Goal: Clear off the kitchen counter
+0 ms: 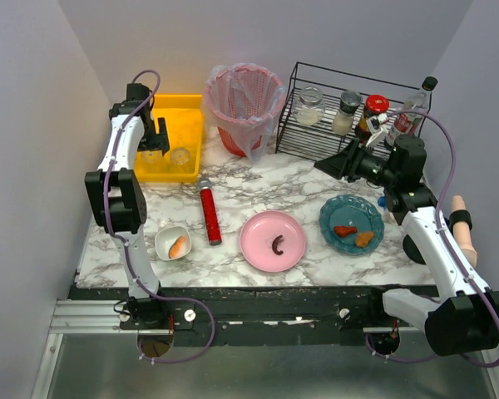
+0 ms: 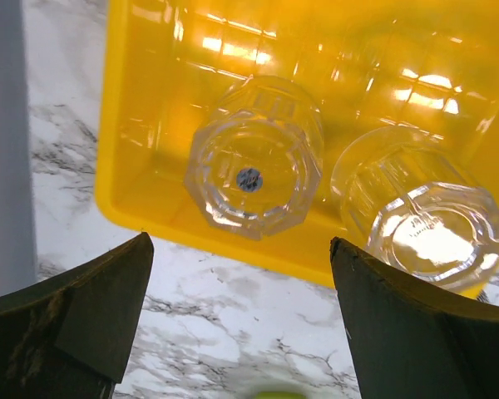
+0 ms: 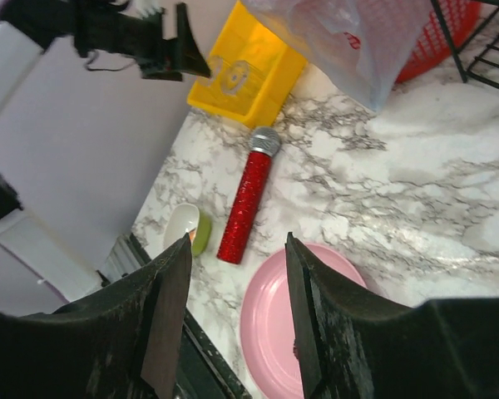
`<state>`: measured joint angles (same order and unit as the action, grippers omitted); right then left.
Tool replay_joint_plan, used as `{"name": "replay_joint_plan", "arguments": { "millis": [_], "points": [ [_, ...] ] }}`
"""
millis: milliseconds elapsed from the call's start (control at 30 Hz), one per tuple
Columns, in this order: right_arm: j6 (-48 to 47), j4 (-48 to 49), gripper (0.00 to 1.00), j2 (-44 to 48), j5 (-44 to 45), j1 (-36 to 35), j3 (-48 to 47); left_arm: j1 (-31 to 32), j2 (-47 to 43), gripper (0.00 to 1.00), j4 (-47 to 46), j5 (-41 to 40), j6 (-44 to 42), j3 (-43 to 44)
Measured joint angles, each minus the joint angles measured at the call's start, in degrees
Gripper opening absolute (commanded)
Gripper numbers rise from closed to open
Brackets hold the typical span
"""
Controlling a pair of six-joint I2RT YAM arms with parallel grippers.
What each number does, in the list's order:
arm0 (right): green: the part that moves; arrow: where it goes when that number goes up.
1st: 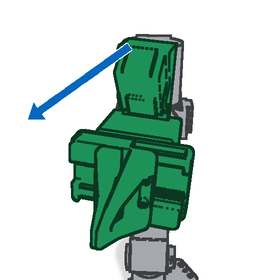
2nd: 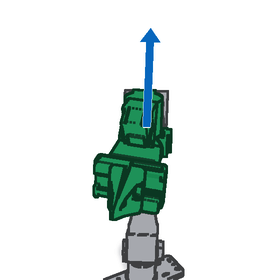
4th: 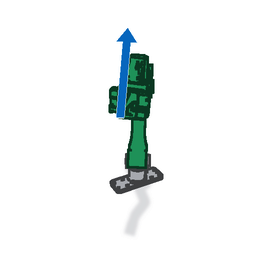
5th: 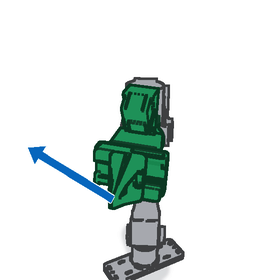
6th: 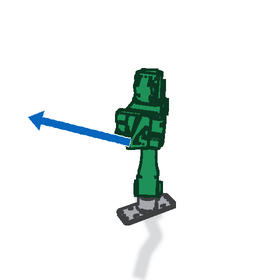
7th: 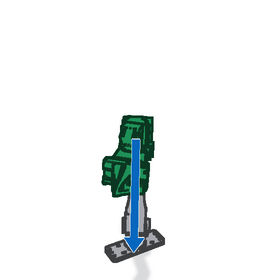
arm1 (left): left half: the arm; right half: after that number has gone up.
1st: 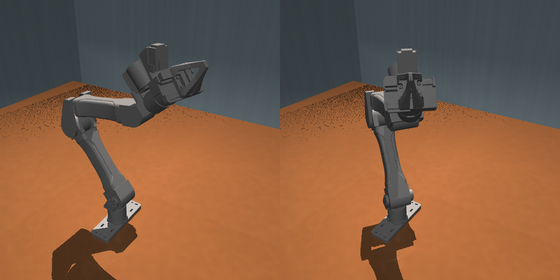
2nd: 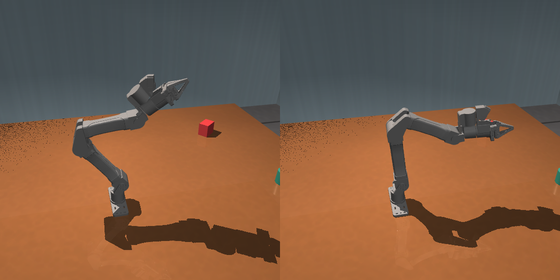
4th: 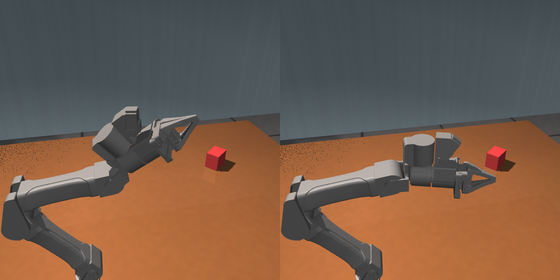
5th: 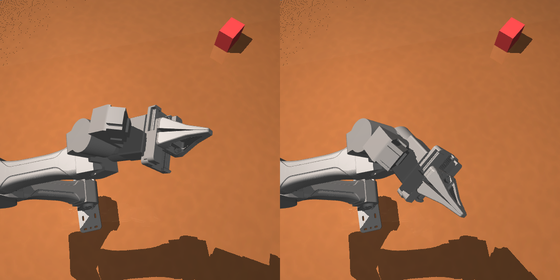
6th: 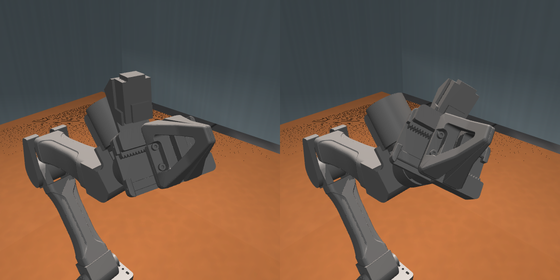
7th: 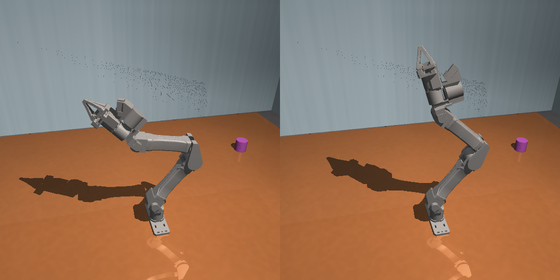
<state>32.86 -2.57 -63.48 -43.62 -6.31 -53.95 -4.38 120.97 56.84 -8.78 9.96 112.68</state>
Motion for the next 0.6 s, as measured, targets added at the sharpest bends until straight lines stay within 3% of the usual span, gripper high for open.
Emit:
{"name": "replay_joint_plan", "arguments": {
  "millis": [267,433,600],
  "points": [
    [-7.0,-7.6,0.60,-1.3,10.3,-4.5,-0.4,0.0,-14.9,0.99,-2.3,-1.0,1.0,-2.4],
    [-10.1,-11.2,0.65,-5.8,17.2,-12.4,-0.7,0.2,-27.5,0.99,-8.6,3.0,2.6,-10.8],
    [-11.8,-11.9,0.69,-11.0,20.8,-13.9,1.1,2.8,-38.9,0.99,-18.8,12.7,5.6,-24.3]
  ]
}}
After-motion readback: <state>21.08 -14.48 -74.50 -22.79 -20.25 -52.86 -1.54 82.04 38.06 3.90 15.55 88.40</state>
